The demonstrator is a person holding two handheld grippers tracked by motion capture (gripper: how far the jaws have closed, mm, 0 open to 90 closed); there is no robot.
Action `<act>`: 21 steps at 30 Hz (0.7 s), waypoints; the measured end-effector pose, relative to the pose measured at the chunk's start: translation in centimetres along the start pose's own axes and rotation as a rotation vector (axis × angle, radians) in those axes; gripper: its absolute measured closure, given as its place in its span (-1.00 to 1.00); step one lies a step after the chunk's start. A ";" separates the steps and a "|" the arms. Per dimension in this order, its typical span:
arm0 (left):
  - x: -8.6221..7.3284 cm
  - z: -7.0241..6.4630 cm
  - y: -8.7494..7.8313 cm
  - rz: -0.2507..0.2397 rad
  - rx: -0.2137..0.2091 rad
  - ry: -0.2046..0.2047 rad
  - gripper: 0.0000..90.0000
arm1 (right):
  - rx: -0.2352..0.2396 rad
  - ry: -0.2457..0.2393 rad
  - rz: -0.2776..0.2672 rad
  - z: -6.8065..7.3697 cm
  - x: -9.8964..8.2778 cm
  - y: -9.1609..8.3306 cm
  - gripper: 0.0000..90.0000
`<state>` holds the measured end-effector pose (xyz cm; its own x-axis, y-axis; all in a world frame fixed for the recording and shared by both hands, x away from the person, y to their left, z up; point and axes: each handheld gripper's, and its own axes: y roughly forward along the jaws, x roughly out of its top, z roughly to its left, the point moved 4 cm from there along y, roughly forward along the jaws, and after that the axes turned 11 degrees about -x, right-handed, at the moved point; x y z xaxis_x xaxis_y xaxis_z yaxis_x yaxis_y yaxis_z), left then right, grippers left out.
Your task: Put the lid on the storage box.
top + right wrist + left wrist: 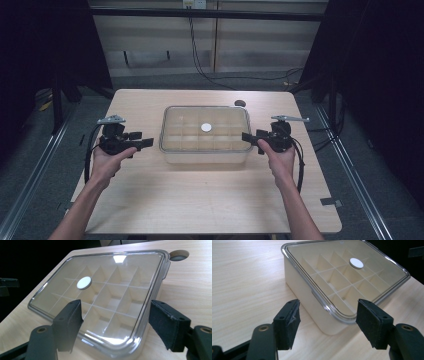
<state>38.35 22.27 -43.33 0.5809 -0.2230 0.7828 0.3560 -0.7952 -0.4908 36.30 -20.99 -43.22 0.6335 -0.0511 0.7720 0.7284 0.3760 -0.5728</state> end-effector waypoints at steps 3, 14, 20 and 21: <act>-1.0 -0.8 -0.6 0.002 0.001 0.020 -0.14 | 0.018 -0.004 -0.012 0.0 -0.8 -1.5 -0.41; -5.0 -2.8 -1.0 0.047 0.024 0.035 -0.17 | 0.054 -0.049 -0.024 0.5 -4.3 -4.4 -0.41; -7.1 -3.8 -1.4 0.050 0.031 0.035 -0.23 | 0.045 -0.030 -0.004 0.3 -7.0 -6.0 -0.43; -7.5 -4.0 -1.3 0.065 0.021 0.030 -0.23 | 0.045 -0.030 -0.004 0.3 -7.0 -6.0 -0.43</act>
<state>30.62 22.77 -47.02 0.5812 -0.2914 0.7598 0.3338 -0.7662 -0.5492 27.41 -22.59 -45.03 0.6222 -0.0246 0.7824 0.7178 0.4168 -0.5577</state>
